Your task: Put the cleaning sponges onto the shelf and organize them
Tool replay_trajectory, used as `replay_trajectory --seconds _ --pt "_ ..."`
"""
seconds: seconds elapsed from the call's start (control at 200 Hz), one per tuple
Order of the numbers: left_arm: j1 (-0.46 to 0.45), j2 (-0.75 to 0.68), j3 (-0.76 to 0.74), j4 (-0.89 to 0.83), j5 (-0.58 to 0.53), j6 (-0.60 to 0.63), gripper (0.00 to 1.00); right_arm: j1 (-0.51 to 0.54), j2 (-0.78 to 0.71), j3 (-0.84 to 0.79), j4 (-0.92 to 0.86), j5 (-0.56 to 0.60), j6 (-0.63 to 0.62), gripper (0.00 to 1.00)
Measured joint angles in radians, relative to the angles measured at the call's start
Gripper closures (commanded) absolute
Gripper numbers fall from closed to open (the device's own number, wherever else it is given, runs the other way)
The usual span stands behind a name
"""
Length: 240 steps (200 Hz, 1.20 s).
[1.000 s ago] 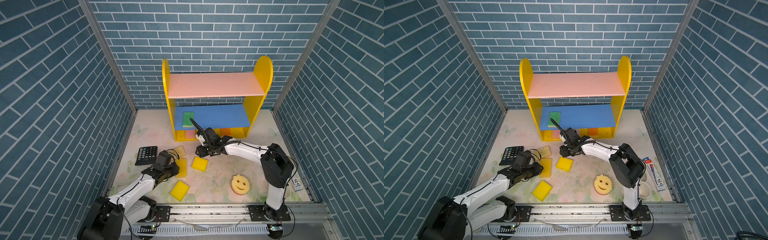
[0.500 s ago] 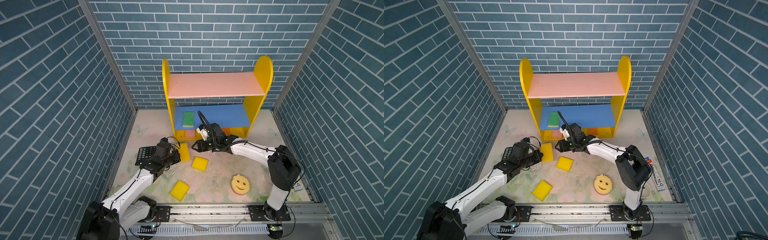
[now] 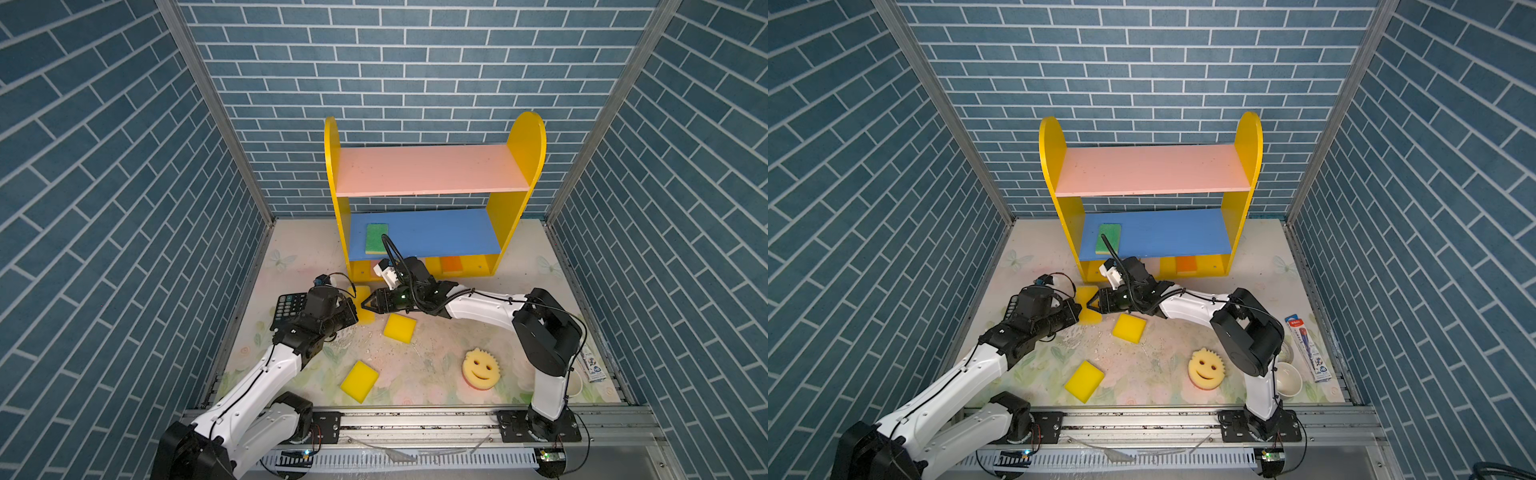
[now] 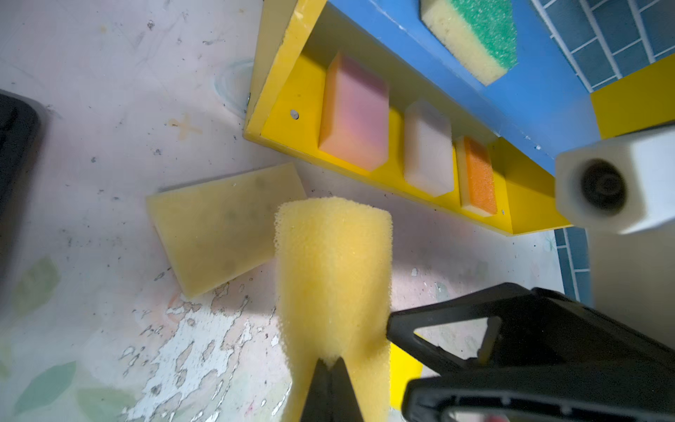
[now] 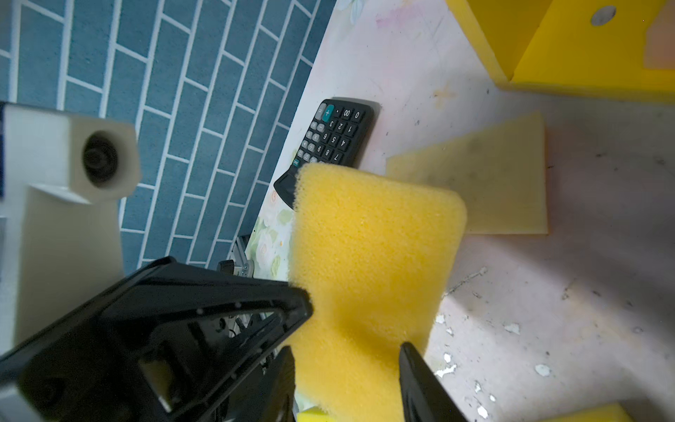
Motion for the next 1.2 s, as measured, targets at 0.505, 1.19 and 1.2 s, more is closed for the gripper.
replay_trajectory --seconds 0.505,1.19,1.2 --pt "0.0 -0.043 0.004 -0.031 -0.035 0.0 0.99 0.0 0.002 0.0 -0.008 0.024 0.006 0.71" --pt "0.0 0.035 0.035 0.11 0.063 -0.039 0.18 -0.104 -0.208 0.068 -0.341 0.185 -0.183 1.0" --pt "0.0 0.035 0.037 0.113 0.064 -0.038 0.18 -0.112 -0.218 0.068 -0.347 0.192 -0.187 1.0"
